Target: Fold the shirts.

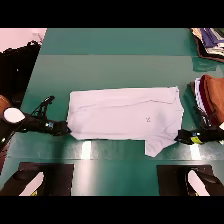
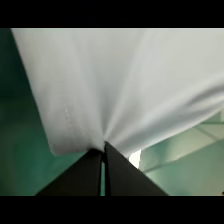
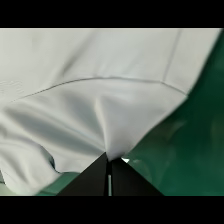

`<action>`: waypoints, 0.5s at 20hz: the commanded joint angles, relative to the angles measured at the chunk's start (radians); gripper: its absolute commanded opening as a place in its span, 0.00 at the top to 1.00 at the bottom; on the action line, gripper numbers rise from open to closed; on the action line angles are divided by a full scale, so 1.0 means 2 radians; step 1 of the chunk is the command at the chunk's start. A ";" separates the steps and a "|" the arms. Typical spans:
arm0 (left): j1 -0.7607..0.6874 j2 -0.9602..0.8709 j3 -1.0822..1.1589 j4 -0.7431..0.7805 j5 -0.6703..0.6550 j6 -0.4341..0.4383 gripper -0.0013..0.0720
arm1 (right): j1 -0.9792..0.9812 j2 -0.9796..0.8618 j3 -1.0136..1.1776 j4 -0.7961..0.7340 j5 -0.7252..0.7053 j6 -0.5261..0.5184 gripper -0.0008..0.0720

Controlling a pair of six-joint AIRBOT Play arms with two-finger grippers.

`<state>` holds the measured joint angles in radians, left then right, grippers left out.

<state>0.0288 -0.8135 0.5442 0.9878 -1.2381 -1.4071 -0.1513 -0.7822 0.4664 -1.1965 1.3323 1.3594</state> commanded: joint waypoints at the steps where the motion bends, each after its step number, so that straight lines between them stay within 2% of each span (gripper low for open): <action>1: 0.000 0.070 0.001 0.048 -0.101 -0.031 0.96 | -0.001 0.092 0.002 -0.002 0.068 0.011 0.97; 5: 0.000 0.072 0.017 0.044 -0.069 -0.044 0.96 | -0.001 0.125 0.051 0.001 0.066 0.020 0.97; 10: 0.000 0.070 0.051 0.044 0.012 -0.045 0.96 | 0.035 0.003 0.153 0.000 0.025 -0.001 0.97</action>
<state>0.0284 -0.6777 0.6193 1.0702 -1.2919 -1.4883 -0.1253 -0.6758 0.6758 -1.1954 1.4269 1.3838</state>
